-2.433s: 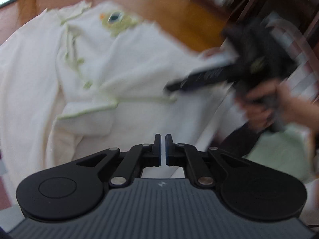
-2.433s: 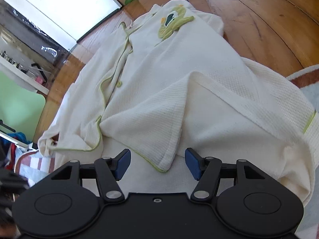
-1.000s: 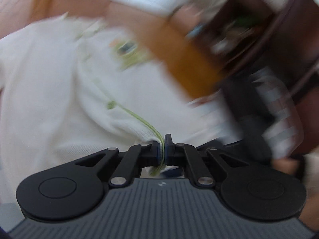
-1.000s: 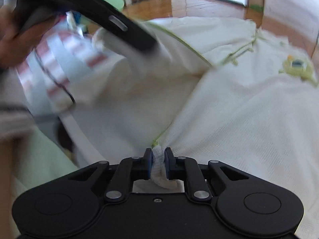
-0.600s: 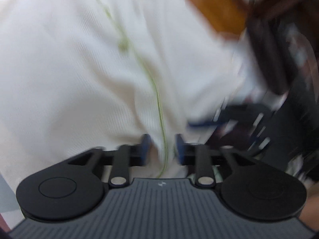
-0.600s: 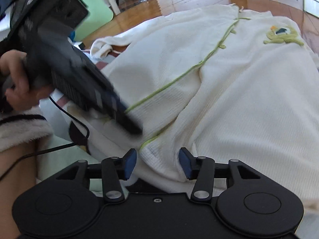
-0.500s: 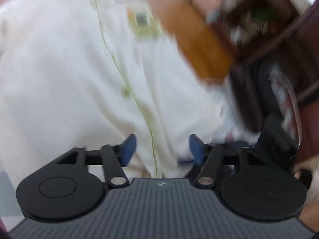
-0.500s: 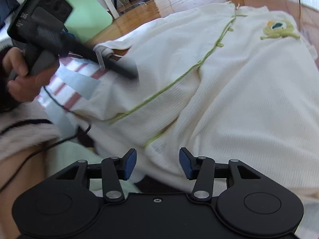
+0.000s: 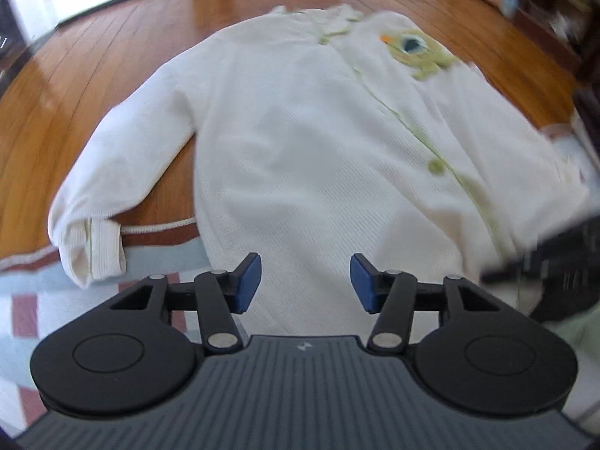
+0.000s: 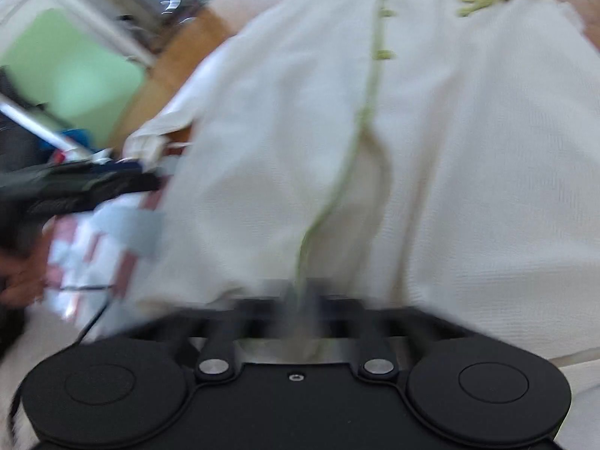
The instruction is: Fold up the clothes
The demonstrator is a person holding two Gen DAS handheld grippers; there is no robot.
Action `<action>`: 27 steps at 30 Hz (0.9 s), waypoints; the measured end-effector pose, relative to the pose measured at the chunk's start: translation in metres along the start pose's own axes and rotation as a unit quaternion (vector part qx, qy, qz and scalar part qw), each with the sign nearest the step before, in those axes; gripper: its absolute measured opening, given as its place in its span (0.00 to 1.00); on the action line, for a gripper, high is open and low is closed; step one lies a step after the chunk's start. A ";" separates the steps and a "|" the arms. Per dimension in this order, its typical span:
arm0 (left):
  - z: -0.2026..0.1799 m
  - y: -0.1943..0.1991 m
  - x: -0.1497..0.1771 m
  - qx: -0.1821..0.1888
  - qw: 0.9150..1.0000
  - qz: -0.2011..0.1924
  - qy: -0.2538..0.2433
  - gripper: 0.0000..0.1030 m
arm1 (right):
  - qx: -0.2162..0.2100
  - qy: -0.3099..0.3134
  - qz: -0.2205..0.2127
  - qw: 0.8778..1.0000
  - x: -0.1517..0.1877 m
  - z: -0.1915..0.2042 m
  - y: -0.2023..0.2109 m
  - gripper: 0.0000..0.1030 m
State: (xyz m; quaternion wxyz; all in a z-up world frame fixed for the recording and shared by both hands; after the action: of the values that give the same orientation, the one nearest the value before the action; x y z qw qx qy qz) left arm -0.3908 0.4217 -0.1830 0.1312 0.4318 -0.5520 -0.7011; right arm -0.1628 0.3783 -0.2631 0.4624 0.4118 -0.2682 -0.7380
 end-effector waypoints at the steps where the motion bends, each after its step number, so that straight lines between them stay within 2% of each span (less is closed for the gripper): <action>1: -0.011 0.003 0.004 0.002 0.999 0.000 -0.040 0.50 | -0.006 0.001 -0.027 1.000 0.000 -0.001 0.012 0.06; 3: -0.043 0.008 0.013 0.003 0.989 -0.002 -0.148 0.54 | -0.008 0.007 -0.070 0.998 0.002 -0.006 0.035 0.06; 5: -0.079 0.006 0.025 -0.005 0.966 0.008 -0.257 0.68 | 0.009 0.013 -0.069 0.997 0.005 -0.019 0.044 0.06; 6: -0.096 0.001 0.030 -0.013 0.954 0.020 -0.300 0.68 | 0.017 0.013 -0.066 0.998 0.005 -0.026 0.046 0.06; 8: -0.116 -0.019 0.038 -0.035 0.935 0.058 -0.348 0.68 | 0.018 -0.007 -0.060 0.998 0.006 -0.043 0.046 0.06; 10: -0.120 -0.046 0.041 -0.049 0.929 0.100 -0.353 0.70 | 0.005 -0.034 -0.061 0.998 0.007 -0.055 0.046 0.06; 11: -0.116 -0.052 0.037 -0.055 0.933 0.101 -0.341 0.88 | -0.004 -0.049 -0.062 0.997 0.008 -0.059 0.047 0.06; 12: -0.108 -0.053 0.031 -0.057 0.941 0.097 -0.320 0.88 | -0.008 -0.057 -0.063 0.996 0.009 -0.062 0.046 0.06; 15: -0.077 -0.060 0.020 -0.049 0.957 0.135 -0.250 0.81 | 0.004 -0.052 -0.061 0.997 0.009 -0.063 0.039 0.06; 16: -0.069 -0.059 0.021 -0.030 0.960 0.141 -0.240 0.68 | 0.011 -0.047 -0.059 0.997 0.008 -0.062 0.039 0.06; 17: -0.063 -0.055 0.023 -0.001 0.961 0.144 -0.235 0.38 | 0.014 -0.044 -0.058 0.997 0.007 -0.062 0.039 0.06; 18: -0.057 -0.052 0.025 0.016 0.961 0.150 -0.232 0.17 | 0.017 -0.042 -0.057 0.997 0.006 -0.063 0.039 0.06; 19: -0.052 -0.048 0.027 0.021 0.960 0.158 -0.230 0.03 | 0.018 -0.041 -0.056 0.997 0.005 -0.063 0.038 0.06; 22: -0.040 -0.032 0.035 0.011 0.956 0.166 -0.239 0.02 | -0.008 -0.036 -0.045 0.998 0.000 -0.055 0.037 0.06; 27: -0.005 0.014 0.048 0.015 0.966 0.165 -0.197 0.02 | -0.094 -0.003 0.004 0.996 0.005 -0.018 0.037 0.06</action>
State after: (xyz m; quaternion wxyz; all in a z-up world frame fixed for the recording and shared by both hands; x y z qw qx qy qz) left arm -0.4195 0.3815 -0.1926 0.1272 0.1896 -0.6407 -0.7330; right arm -0.1320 0.3581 -0.2453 0.5012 0.3631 -0.2007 -0.7594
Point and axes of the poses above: each gripper's, at about its wrist camera, not at the fingertips, and y roughly against the way its jaws point, z to its left, x to its underside, the point moved 4 cm from there along -y, roughly the way its jaws point, and after that the axes turned 4 degrees about z, right-handed, at the moved point
